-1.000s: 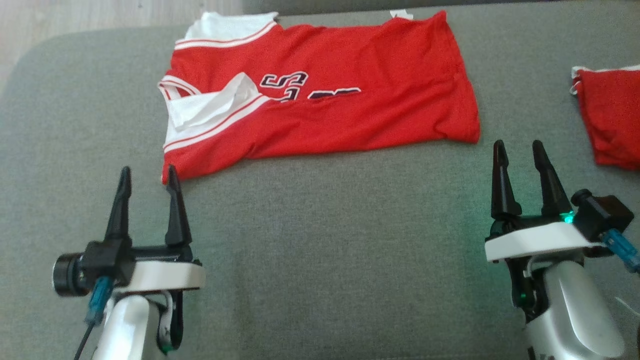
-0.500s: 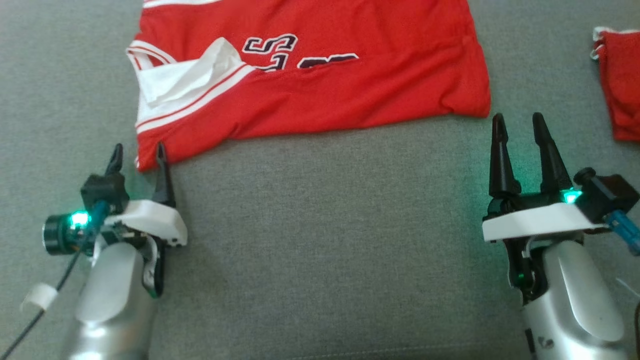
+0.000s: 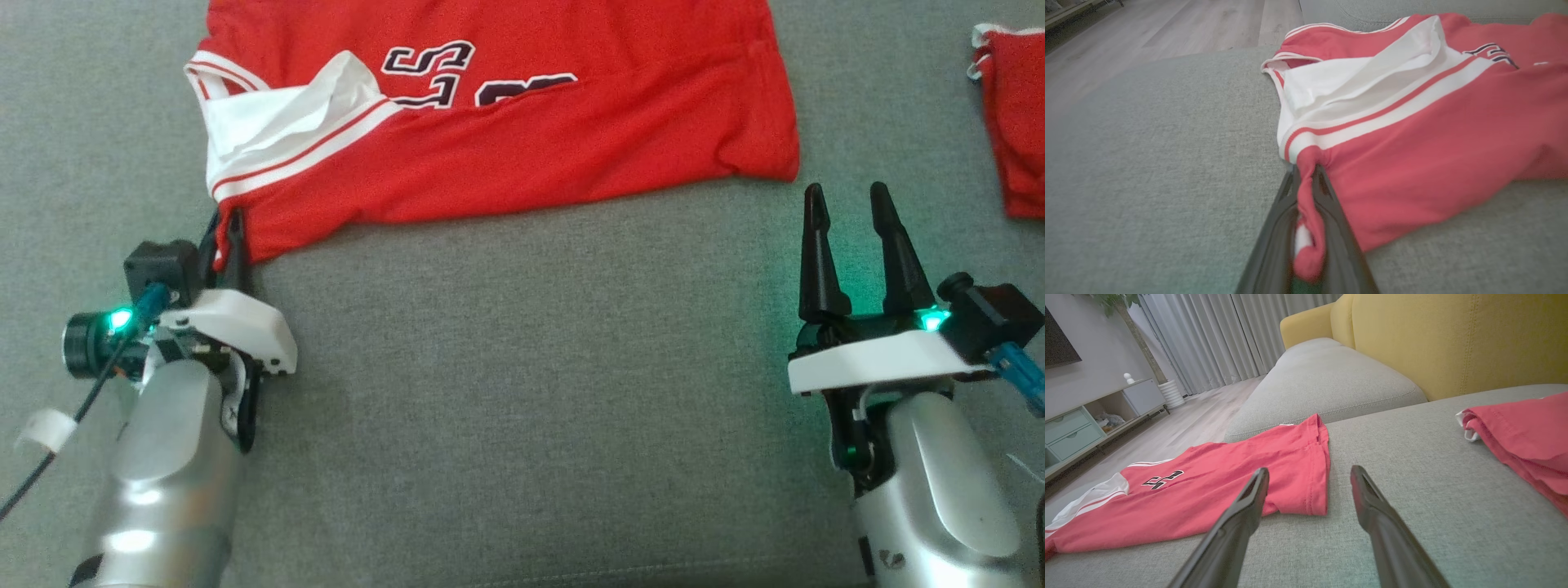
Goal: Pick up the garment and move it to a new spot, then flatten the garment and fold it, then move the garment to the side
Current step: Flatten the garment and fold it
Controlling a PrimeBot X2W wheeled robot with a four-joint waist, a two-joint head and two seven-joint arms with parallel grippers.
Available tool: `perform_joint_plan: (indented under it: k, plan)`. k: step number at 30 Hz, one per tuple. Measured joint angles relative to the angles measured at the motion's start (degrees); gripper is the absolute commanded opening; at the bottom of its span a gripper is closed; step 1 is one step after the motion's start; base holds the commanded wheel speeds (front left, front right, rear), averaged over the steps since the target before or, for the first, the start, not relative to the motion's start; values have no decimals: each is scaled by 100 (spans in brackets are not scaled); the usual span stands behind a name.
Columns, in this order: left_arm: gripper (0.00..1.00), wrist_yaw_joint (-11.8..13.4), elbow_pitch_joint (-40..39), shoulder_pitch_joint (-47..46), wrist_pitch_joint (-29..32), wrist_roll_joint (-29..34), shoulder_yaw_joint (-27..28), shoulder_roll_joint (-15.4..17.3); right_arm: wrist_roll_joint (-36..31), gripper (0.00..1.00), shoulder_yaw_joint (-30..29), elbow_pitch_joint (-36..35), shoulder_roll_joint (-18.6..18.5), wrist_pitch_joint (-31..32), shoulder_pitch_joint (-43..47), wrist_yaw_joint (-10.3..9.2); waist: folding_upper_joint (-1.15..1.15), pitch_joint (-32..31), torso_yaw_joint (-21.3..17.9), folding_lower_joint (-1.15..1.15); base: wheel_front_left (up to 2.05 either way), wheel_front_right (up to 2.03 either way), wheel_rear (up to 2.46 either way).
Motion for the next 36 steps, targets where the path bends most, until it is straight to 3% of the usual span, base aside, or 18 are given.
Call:
perform_joint_plan:
  k: [7,10,18,23,26,27,28,29,36]
  plan:
    - [0,-7,-5,88,-543,-45,-30,-118,-137,100,-2,310,1,0,-54,0,0,-221,93,0,0,0,0]
    - [0,-58,-426,165,-676,-49,-76,-183,-312,100,-127,768,1,66,-297,0,0,-326,181,0,0,0,0]
    - [0,-170,-2068,412,-719,182,-186,-276,-808,100,-804,1892,-1,902,-1418,0,0,-377,491,0,0,0,0]
    - [0,-315,-2366,634,-719,263,-385,-433,-1605,100,-1151,3034,-10,1659,-2011,0,0,-275,719,0,0,0,0]
    - [0,-358,-2363,632,-719,268,-416,-441,-1924,100,-1202,3241,-52,1803,-2276,0,0,-245,804,-1,0,0,0]
    - [0,-360,-2349,632,-719,305,-423,-442,-2146,92,-1229,3355,-63,1898,-2397,0,0,-237,839,0,0,0,0]
    - [0,-377,-2339,631,-719,305,-425,-446,-2221,21,-1251,3405,-64,1936,-2437,0,0,-239,849,0,0,0,0]
    - [0,-386,-2324,631,-719,307,-425,-449,-2251,0,-1263,3441,-66,1972,-2455,0,0,-245,854,-1,0,0,0]
    - [0,-375,-1944,638,-719,324,-371,-421,-2338,0,-1271,3646,-45,1806,-2445,0,0,-396,778,0,0,0,0]
